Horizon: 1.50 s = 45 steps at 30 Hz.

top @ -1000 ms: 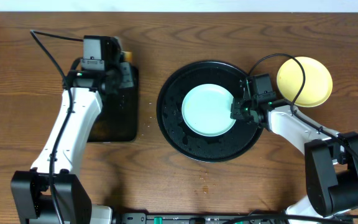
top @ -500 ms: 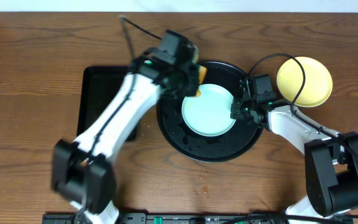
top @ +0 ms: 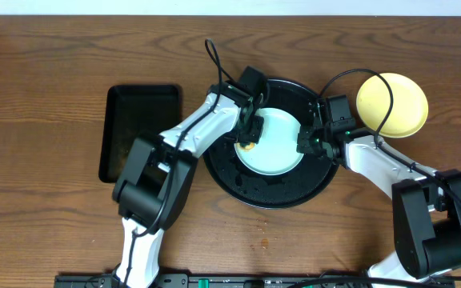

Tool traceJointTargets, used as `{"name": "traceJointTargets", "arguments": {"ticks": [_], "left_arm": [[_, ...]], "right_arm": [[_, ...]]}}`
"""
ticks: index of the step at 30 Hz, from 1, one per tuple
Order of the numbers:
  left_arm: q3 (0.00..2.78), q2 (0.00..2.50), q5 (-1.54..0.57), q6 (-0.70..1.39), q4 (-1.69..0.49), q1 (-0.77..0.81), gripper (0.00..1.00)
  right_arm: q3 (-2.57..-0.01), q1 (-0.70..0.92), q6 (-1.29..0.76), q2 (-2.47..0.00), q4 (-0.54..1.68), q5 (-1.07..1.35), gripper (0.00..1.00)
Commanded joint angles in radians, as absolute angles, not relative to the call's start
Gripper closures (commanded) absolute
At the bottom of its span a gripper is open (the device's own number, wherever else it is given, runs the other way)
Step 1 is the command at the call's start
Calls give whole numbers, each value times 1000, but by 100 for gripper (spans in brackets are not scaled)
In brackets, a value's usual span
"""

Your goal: Clean dirty plates on tray and stack at the side

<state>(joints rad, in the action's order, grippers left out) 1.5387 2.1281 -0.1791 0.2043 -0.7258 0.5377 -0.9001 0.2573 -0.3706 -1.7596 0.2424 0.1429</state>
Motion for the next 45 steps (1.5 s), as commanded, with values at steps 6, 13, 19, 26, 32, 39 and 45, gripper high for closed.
{"name": "traceJointTargets", "arguments": {"ticks": [6,13,19,26,32,39,45], "left_arm": [[1541,2175,-302,184,-748,537,93],[1541,2175,-523,185,-757,537,93],[1560,2174,-614,185,-733,538,93],[1697,2022,-611,185,-754,459,93],[1706,1881,-289,184,-870,300,93],[1638,1905,-7,184,-1076,130,92],[1505,1948,-7,184,-992,6,92]], "right_arm": [[-888,242,-358,-1773,243,125,99],[-888,242,-358,-1773,244,125,98],[-888,242,-358,-1773,243,125,98],[-888,242,-358,-1773,243,125,71],[-888,242,-358,-1773,243,124,65],[-888,244,-358,-1773,242,124,69],[-888,250,-358,-1773,242,125,69]]}}
